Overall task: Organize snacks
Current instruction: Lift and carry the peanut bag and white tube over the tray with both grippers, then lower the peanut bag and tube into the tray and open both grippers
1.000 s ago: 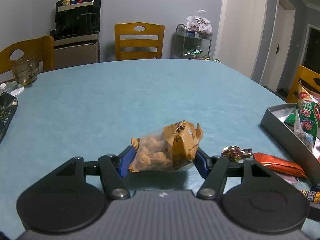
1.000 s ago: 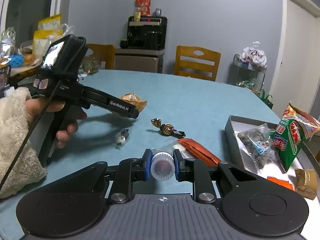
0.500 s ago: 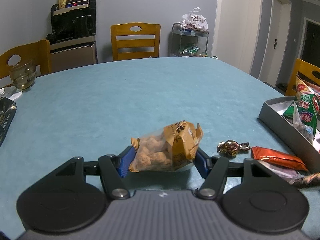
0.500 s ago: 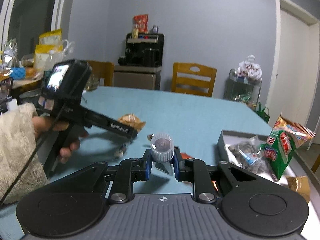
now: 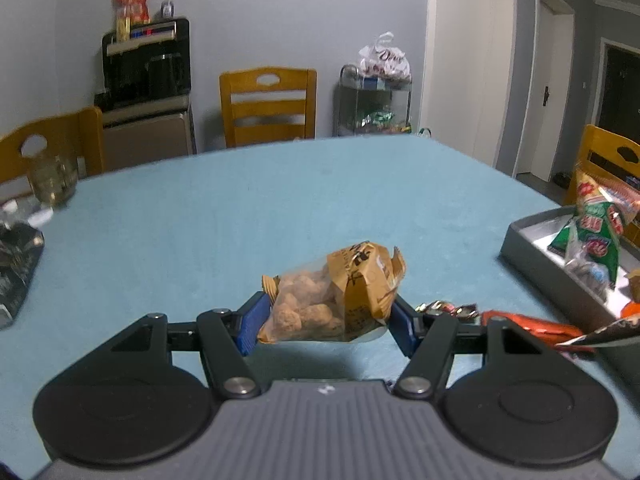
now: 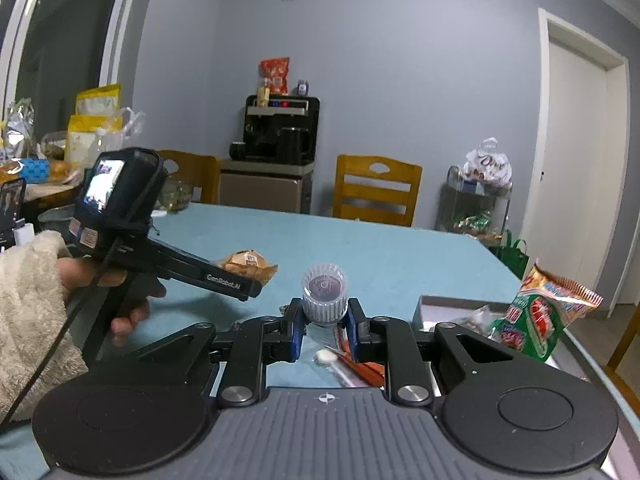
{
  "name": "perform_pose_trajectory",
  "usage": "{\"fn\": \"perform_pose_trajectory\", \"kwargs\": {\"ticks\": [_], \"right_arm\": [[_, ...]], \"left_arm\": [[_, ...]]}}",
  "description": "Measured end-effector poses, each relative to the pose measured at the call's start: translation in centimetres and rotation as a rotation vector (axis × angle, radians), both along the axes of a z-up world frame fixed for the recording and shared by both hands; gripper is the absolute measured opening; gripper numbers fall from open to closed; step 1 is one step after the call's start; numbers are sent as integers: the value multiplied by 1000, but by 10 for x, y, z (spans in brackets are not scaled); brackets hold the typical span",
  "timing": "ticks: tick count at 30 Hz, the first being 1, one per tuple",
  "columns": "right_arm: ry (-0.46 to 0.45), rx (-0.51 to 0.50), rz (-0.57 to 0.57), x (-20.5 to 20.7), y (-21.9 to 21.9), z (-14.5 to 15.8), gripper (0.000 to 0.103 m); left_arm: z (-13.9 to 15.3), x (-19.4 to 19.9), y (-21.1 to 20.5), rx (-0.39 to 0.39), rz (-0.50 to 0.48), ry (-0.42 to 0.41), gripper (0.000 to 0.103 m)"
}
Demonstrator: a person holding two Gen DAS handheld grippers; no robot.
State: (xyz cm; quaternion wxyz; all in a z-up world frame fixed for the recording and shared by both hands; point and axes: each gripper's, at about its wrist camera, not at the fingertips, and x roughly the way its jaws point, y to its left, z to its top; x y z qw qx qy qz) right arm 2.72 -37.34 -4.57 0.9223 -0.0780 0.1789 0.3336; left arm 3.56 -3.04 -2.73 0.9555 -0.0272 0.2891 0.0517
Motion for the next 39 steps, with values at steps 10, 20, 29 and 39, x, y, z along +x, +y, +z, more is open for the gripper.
{"fn": "perform_pose_trajectory", "kwargs": {"ticks": [10, 20, 29, 39], "right_arm": [[-31, 38, -14, 9, -33, 15, 23], [-48, 47, -99, 21, -79, 23, 23], [-51, 54, -204, 28, -127, 19, 23], [5, 61, -275, 37, -166, -5, 23]], "left_arm": [[42, -22, -40, 18, -54, -47, 62], [74, -27, -107, 41, -195, -81, 62], [78, -22, -167, 45, -325, -74, 62], [54, -10, -228, 39, -474, 1, 62]]}}
